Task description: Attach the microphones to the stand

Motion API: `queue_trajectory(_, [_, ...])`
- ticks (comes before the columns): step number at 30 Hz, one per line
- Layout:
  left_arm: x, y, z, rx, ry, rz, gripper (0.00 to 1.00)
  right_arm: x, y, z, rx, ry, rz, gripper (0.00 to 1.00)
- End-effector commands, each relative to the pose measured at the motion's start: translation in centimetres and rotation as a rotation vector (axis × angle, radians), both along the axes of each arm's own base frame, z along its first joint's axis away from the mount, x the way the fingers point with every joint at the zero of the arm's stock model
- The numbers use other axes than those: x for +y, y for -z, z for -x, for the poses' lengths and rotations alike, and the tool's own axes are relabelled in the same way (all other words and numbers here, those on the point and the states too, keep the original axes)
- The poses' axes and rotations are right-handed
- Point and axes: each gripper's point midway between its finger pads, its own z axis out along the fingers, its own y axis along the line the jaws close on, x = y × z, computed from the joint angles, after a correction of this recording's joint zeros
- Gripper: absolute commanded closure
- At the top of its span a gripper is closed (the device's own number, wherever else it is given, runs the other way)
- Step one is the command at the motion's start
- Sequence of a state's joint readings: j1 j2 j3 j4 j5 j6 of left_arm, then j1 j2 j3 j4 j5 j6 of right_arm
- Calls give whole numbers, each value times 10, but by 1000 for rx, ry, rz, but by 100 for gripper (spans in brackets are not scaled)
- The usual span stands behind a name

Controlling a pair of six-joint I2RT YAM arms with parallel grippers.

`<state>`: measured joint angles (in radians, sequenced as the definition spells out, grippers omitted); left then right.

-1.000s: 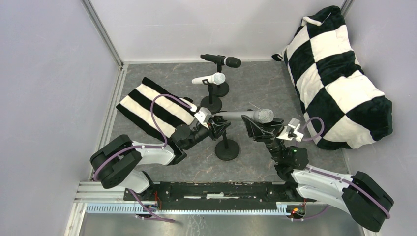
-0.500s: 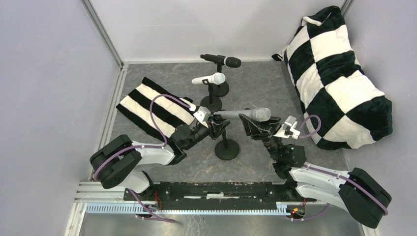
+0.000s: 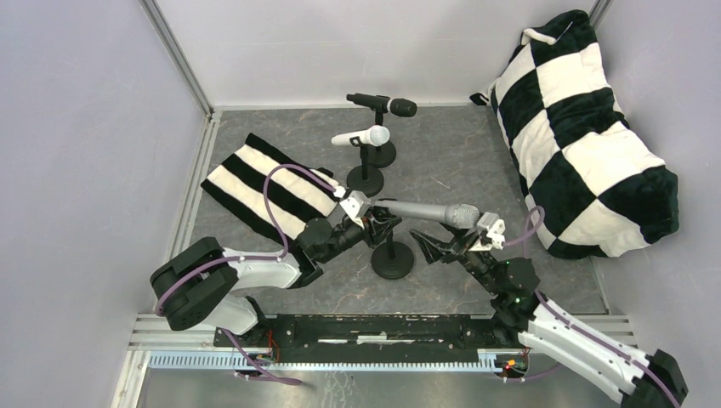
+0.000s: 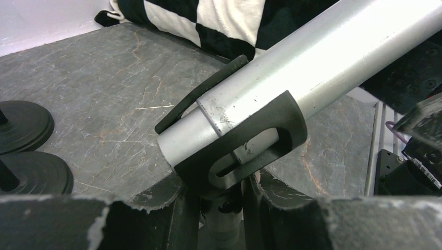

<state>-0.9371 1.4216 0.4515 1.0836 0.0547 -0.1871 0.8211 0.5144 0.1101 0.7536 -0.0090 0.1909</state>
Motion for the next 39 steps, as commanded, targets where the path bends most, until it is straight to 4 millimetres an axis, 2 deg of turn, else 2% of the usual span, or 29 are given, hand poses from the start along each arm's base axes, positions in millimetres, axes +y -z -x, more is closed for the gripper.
queue_trajectory(1, [6,-15,-3,-57,-17,8,85,-9,8,10,31,-1,61,25])
queue_trajectory(6, [8,-16,-6,-111,-26,-45,85,-27,-18,24,-9,11,35,25])
queue_trajectory(11, [5,-22,-13,-252,-4,-195,85,-37,-39,39,32,-13,135,22])
queue_trajectory(16, [6,-27,-18,-372,37,-282,84,-31,-31,51,142,-91,306,20])
queue_trajectory(21, [8,-20,-18,-402,52,-293,78,-20,-26,59,194,-174,348,21])
queue_trajectory(29, [18,-5,-14,-327,53,-227,78,-14,-23,52,216,-165,333,22])
queue_trajectory(39, [25,2,-13,-274,80,-174,82,-13,-11,43,221,-129,330,23])
